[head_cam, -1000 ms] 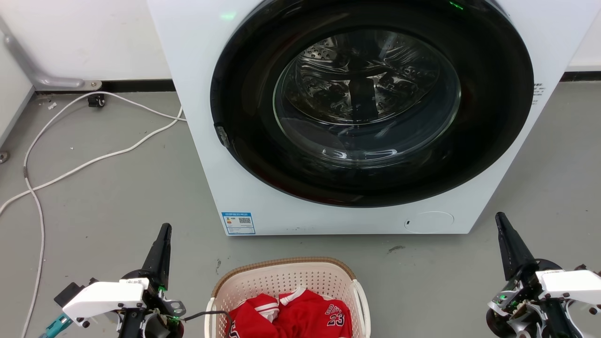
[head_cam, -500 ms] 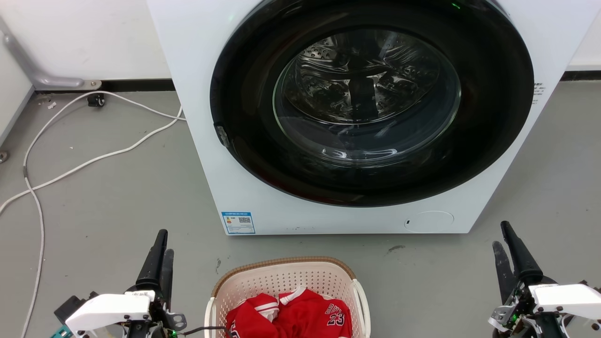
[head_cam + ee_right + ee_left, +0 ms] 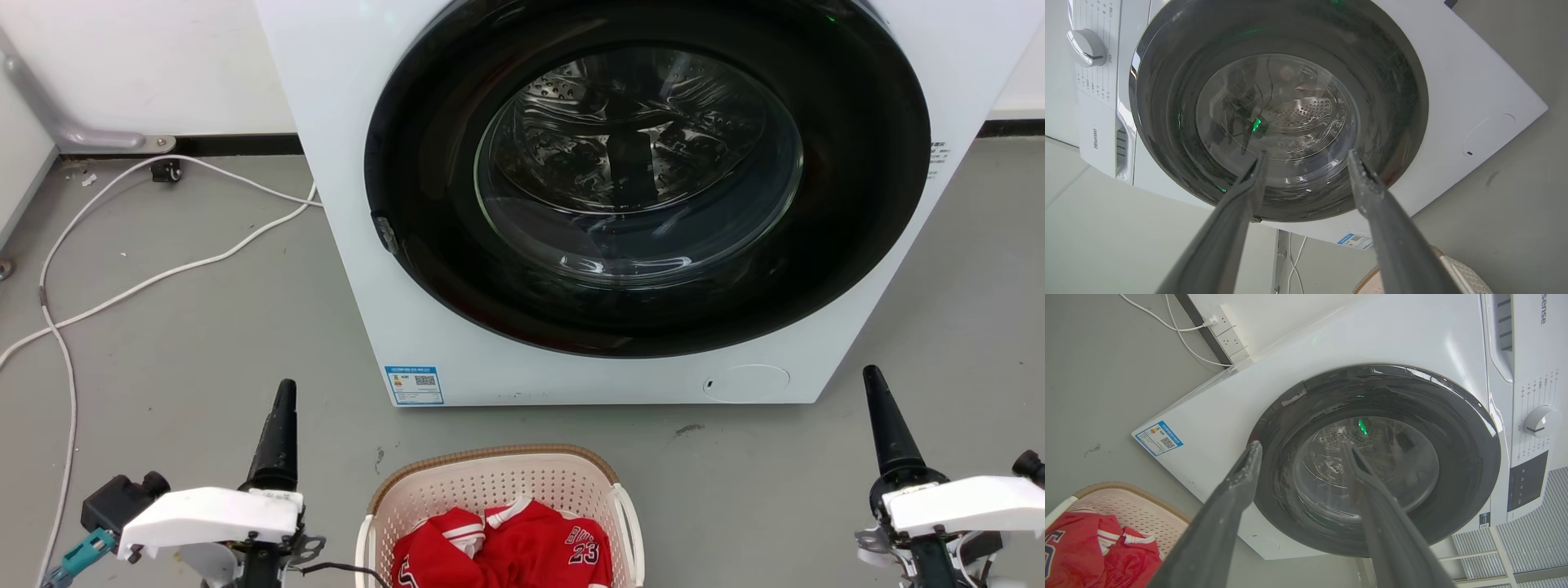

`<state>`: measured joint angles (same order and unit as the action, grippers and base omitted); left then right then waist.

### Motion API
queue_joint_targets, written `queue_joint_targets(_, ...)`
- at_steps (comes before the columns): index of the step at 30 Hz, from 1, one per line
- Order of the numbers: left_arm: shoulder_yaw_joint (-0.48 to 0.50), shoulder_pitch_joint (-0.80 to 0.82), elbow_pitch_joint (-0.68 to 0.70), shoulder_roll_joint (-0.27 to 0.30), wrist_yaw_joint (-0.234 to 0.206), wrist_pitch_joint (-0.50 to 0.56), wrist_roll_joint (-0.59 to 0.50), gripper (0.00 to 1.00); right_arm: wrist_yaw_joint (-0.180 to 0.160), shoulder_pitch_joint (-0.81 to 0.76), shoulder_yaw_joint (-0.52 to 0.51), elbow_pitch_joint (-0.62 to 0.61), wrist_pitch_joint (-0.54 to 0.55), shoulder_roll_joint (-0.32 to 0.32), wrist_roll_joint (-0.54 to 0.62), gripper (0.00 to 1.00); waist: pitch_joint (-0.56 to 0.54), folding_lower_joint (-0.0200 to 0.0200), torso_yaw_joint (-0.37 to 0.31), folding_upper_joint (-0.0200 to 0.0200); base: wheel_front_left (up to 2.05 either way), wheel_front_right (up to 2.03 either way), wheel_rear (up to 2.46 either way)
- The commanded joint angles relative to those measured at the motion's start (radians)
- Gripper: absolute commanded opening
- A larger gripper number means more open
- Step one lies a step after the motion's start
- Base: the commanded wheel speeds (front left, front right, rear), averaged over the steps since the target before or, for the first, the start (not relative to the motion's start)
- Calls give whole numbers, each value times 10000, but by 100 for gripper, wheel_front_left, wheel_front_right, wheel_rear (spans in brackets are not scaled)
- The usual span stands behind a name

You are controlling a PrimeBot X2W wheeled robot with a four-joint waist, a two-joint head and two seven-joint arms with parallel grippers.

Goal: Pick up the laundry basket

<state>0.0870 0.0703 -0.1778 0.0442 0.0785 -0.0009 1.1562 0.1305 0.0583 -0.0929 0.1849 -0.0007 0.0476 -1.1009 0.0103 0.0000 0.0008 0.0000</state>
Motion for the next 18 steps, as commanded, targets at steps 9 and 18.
queue_joint_targets(9,-237,-25,437,42,-72,-423,-1839,100,2,-109,244,-517,-415,27,2017,100,9,0,-2,0,0,0,0)
queue_joint_targets(18,-336,-136,523,47,-108,-703,-3058,100,3,-240,355,-582,-700,29,3368,100,21,0,-20,0,0,0,0)
